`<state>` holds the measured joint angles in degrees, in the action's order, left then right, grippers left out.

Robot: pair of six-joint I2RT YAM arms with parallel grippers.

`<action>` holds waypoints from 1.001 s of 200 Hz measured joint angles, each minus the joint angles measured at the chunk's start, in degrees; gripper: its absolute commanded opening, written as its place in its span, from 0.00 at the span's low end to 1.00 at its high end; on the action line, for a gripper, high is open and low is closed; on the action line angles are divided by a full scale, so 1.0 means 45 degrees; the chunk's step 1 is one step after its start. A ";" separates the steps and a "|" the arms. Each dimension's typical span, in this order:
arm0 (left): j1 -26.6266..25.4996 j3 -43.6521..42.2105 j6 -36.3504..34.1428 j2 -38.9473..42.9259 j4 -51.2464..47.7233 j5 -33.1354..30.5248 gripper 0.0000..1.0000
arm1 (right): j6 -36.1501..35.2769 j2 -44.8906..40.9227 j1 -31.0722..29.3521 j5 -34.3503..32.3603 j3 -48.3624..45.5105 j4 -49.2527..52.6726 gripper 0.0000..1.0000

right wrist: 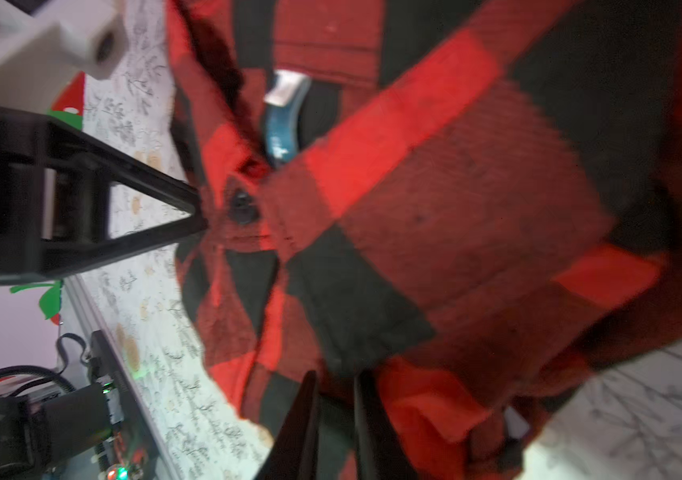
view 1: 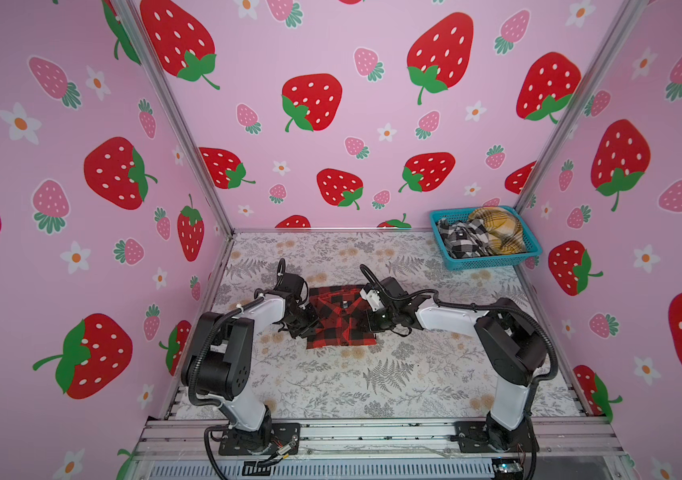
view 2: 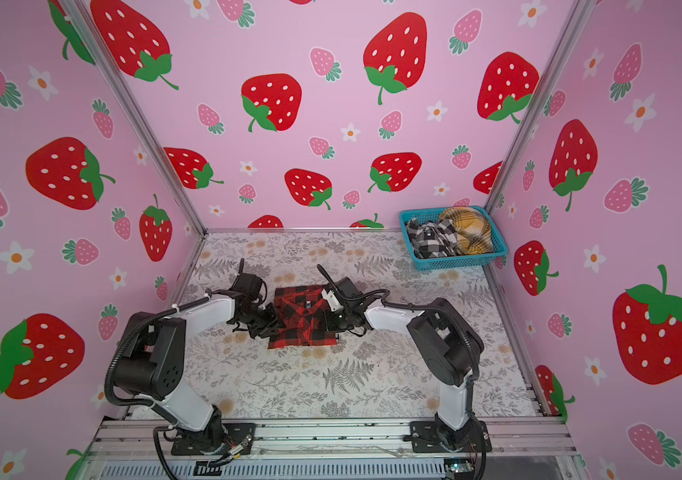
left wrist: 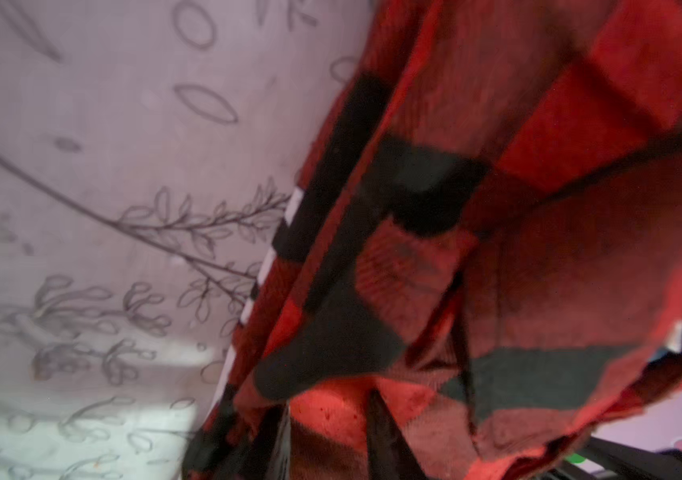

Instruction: Fold and stack the long sleeve shirts

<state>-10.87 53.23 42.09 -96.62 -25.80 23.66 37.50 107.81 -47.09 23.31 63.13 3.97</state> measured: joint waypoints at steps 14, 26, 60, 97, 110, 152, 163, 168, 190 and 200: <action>0.0000 0.0223 -0.0049 -0.0257 0.0092 0.0107 0.32 | 0.0049 0.0189 0.0296 -0.0083 -0.0277 -0.0063 0.16; 0.0000 0.0267 -0.0058 -0.0321 0.0160 0.0170 0.32 | 0.0044 0.0160 0.0466 -0.0092 -0.0393 -0.0141 0.16; 0.0000 0.0267 -0.0170 -0.0073 0.0097 0.0155 0.46 | -0.0068 -0.0024 0.0500 -0.0340 -0.0403 0.0029 0.18; 0.0126 0.0355 -0.0714 0.2244 -0.0957 -0.0899 0.68 | -0.0491 -0.1491 0.0321 -0.0777 -0.0622 0.0418 0.27; 0.0389 0.0359 -0.0971 0.3235 -0.1098 -0.1297 0.69 | -0.0695 -0.2254 0.0301 -0.1234 -0.0782 0.0481 0.35; 0.1569 0.0151 -0.1360 0.2866 -0.0583 -0.1044 0.70 | -0.0903 -0.4129 0.0491 -0.3434 -0.1933 0.0758 0.55; 0.1608 0.0155 -0.1370 0.1948 -0.0432 -0.0709 0.70 | -0.0855 -0.4430 0.0704 -0.3827 -0.2317 0.0840 0.56; 0.1608 0.0151 -0.1355 0.1545 -0.0321 -0.0549 0.70 | -0.0777 -0.4605 0.0879 -0.3997 -0.2535 0.0860 0.56; 0.1569 0.0146 -0.1200 0.0209 0.0374 0.0112 0.70 | -0.0602 -0.5280 0.1695 -0.4333 -0.3274 0.0884 0.56; 0.1520 0.0146 -0.1049 -0.0155 0.0704 0.0427 0.67 | -0.0578 -0.5508 0.2025 -0.4386 -0.3453 0.0899 0.56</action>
<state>-4.03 53.89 37.36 -97.32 -22.63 25.58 34.89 83.02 -37.98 3.57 47.59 8.01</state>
